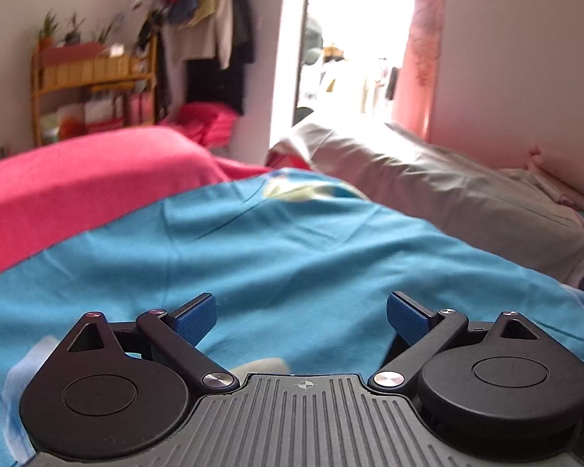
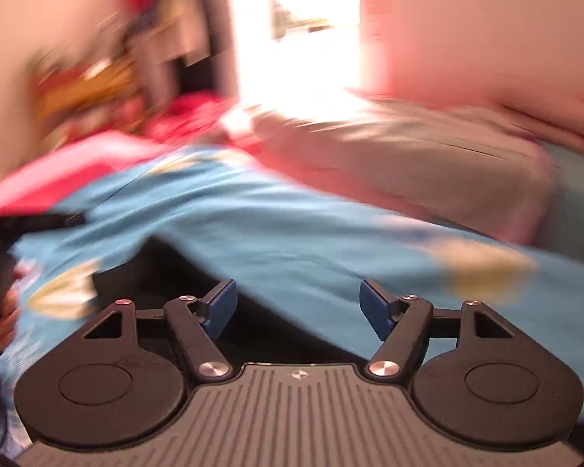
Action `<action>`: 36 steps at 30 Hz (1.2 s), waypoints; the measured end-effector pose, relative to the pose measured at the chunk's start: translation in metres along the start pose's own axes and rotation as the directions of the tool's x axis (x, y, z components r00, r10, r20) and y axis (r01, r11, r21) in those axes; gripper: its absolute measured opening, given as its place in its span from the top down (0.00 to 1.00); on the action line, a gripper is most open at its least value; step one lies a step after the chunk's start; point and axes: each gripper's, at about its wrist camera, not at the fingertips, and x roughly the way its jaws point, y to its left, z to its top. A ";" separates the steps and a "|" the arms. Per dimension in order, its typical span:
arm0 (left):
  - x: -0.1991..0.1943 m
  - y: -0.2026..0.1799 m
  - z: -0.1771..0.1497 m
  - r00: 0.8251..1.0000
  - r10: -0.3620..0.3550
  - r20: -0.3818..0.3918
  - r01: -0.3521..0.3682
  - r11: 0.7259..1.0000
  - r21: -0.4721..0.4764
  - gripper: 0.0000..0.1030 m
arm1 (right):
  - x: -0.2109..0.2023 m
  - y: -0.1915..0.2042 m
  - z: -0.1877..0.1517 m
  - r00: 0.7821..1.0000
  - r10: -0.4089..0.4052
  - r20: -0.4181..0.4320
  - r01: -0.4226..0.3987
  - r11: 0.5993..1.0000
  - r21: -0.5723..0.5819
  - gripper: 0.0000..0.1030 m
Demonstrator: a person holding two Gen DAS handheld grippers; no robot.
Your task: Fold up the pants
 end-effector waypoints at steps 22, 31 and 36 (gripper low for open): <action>0.000 0.016 0.001 1.000 -0.005 -0.024 0.004 0.998 -0.070 0.00 | 0.101 0.117 -0.023 0.987 0.146 -0.067 -0.161 0.925 -0.344 0.94; 0.011 -0.011 -0.011 0.995 -0.082 -0.063 0.084 0.996 0.040 0.00 | 0.112 0.065 0.006 0.995 0.034 -0.090 -0.039 0.998 -0.047 0.58; 0.006 -0.029 -0.017 0.994 -0.097 -0.053 0.103 0.988 0.117 0.00 | 0.005 0.017 -0.006 0.999 -0.046 -0.002 0.046 0.984 0.171 0.42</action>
